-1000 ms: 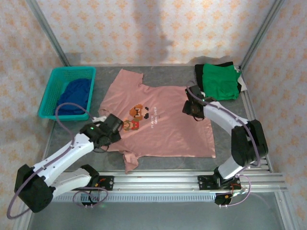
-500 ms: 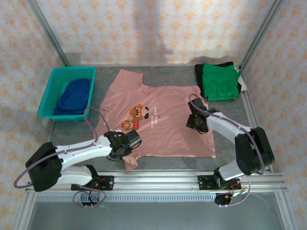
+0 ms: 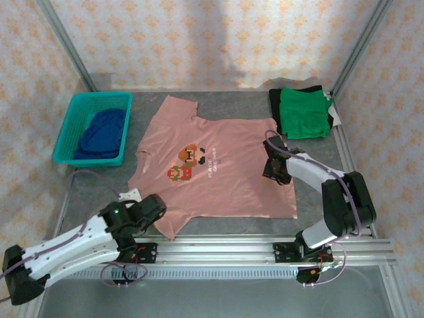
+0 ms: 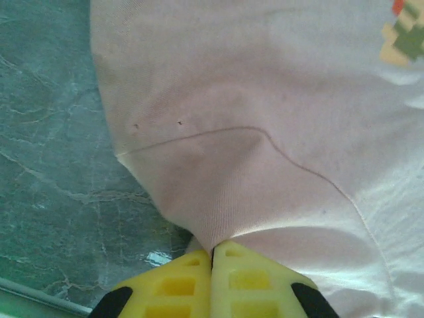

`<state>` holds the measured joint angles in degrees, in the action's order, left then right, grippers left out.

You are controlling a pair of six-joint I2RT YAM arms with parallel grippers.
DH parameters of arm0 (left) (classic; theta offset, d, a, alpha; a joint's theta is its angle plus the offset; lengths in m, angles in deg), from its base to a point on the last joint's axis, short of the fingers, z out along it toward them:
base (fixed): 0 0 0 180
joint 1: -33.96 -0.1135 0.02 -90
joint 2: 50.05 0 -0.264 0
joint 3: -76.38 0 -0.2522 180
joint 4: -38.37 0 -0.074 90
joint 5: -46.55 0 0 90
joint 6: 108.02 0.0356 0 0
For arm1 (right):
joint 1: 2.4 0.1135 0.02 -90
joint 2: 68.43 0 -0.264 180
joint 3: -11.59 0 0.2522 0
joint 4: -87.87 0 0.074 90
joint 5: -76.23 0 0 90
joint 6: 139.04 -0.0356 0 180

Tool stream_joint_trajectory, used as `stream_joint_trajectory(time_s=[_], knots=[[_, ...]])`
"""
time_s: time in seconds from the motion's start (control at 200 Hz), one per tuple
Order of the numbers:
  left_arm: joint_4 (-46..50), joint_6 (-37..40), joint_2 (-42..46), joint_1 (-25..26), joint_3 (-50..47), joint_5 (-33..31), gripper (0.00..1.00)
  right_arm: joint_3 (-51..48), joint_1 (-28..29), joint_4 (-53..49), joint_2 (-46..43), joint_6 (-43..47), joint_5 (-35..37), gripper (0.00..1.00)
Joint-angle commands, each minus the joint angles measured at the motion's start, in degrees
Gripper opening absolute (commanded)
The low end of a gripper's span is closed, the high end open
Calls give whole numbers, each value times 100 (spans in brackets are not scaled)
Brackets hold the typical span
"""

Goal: Fold and stack the t-shirts

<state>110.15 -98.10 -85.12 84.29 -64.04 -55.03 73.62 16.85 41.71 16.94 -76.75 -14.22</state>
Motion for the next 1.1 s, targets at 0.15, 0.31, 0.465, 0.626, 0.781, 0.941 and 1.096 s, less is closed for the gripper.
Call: stream_joint_trajectory(time_s=[0.15, 0.31, 0.465, 0.626, 0.781, 0.941, 1.096], knots=[[41, 241, -457, 60, 184, -171, 51, -711, -4, -859, -1588, -1060, -31, 65], [7, 521, -1542, 581, 803, -528, 59, -1371, 45, -738, -2268, -1434, -498, 70], [-438, 1299, -2370, -74, 1233, -639, 62, -1162, 126, -99, -1879, -1081, -646, 69], [-1339, 2823, -3182, -1568, 2008, -225, 65, 152, 115, -242, -613, -536, 0, 68], [-1574, 3768, -4980, -2514, 3667, 76, 66, 1882, 9, -259, 1083, -77, 122, 66], [-1505, 4215, -7055, -3182, 5709, 312, 66, 3910, -281, -458, 2983, 306, 482, 60], [-946, 4471, -8778, -3518, 7694, 360, 65, 5942, -596, -1181, 4448, 631, 503, 54]])
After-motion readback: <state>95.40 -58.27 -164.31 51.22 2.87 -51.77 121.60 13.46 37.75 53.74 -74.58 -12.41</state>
